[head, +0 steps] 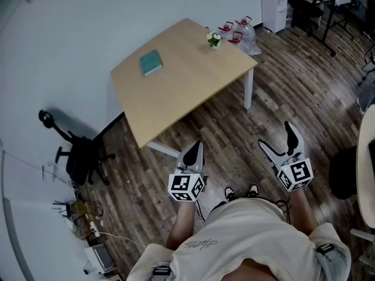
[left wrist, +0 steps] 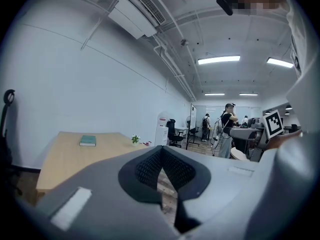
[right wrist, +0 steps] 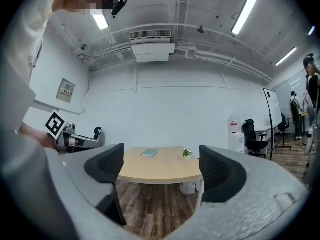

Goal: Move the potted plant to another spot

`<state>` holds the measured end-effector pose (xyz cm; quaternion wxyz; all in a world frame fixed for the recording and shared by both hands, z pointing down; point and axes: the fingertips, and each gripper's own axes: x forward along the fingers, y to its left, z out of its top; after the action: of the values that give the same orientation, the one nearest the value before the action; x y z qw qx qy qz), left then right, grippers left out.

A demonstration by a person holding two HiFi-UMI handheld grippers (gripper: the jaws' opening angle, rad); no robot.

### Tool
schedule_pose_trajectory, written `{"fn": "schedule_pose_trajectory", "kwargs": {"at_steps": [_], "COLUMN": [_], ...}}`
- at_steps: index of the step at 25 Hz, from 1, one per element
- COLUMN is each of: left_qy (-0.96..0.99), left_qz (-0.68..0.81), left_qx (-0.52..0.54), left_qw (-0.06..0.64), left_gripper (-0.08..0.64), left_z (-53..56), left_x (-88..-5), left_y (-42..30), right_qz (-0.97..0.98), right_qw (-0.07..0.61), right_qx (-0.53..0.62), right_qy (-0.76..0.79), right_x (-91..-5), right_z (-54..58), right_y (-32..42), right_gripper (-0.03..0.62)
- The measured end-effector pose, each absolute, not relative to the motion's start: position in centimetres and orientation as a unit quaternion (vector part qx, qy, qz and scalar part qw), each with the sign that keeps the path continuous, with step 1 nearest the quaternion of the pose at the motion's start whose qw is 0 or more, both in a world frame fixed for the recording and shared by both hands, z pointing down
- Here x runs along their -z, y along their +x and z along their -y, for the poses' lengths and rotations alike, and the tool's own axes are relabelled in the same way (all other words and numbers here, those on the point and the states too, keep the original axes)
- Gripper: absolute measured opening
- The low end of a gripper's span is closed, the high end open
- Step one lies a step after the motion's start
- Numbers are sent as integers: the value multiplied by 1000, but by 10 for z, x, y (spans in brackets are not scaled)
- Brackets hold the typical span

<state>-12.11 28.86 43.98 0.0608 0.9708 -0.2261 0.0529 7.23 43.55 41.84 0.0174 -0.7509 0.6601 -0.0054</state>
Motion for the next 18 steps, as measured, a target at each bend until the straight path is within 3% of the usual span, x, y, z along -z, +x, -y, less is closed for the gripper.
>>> {"fn": "schedule_pose_trajectory", "kwargs": {"at_steps": [6, 18], "left_qy": [971, 973], "left_qz": [222, 212], "left_qx": [-51, -45], "left_qw": [68, 75], "left_gripper": [17, 17], "left_z": [-292, -275], "left_x": [-445, -451], "left_y": [-127, -145], "right_qz": [-670, -677], "right_qw": [6, -20], "right_qx": [17, 17], "right_qy": [-742, -735], "right_x": [-423, -427], "right_z": [-436, -425], "right_y": [60, 33], "right_gripper": [500, 500]}}
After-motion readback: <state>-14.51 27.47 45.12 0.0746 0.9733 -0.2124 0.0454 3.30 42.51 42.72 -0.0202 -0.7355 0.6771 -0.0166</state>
